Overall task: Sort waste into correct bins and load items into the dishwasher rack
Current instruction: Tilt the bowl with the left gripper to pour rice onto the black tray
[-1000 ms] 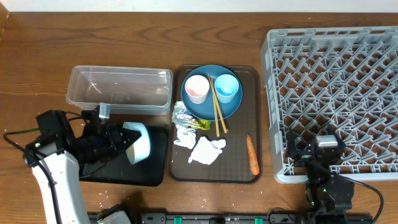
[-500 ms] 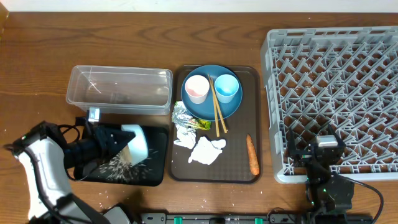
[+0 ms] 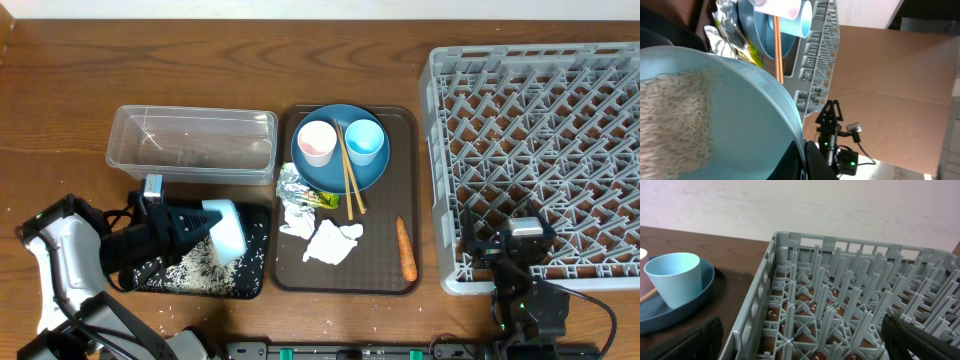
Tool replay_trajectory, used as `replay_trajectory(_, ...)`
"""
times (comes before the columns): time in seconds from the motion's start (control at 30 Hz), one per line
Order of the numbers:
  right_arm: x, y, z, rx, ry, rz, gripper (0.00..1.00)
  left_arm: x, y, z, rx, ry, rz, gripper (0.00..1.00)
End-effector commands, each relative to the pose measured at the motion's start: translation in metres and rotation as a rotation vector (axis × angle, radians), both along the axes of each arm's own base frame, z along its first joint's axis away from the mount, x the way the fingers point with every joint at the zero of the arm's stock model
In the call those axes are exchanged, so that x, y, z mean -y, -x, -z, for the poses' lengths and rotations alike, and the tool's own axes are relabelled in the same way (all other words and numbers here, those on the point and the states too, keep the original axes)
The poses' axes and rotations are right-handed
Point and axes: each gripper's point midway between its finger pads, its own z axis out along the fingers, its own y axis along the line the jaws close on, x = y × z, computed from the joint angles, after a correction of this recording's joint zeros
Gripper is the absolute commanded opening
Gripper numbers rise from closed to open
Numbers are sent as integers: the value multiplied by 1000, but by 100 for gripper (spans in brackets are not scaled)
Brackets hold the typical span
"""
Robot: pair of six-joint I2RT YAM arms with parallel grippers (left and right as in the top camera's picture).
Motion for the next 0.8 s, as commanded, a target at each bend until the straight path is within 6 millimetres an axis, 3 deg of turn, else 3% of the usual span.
replay_trajectory(0.0, 4, 0, 1, -5, 8, 20, 99, 0, -3, -7, 42, 24, -16, 6)
replay_trajectory(0.37, 4, 0, 1, -5, 8, 20, 99, 7, 6, -15, 2, 67, -3, 6)
replay_trajectory(0.53, 4, 0, 1, -5, 8, 20, 99, 2, 0, -10, 87, 8, 10, 6)
replay_trajectory(0.77, 4, 0, 1, -5, 8, 20, 99, 3, 1, -11, 80, 15, 9, 6)
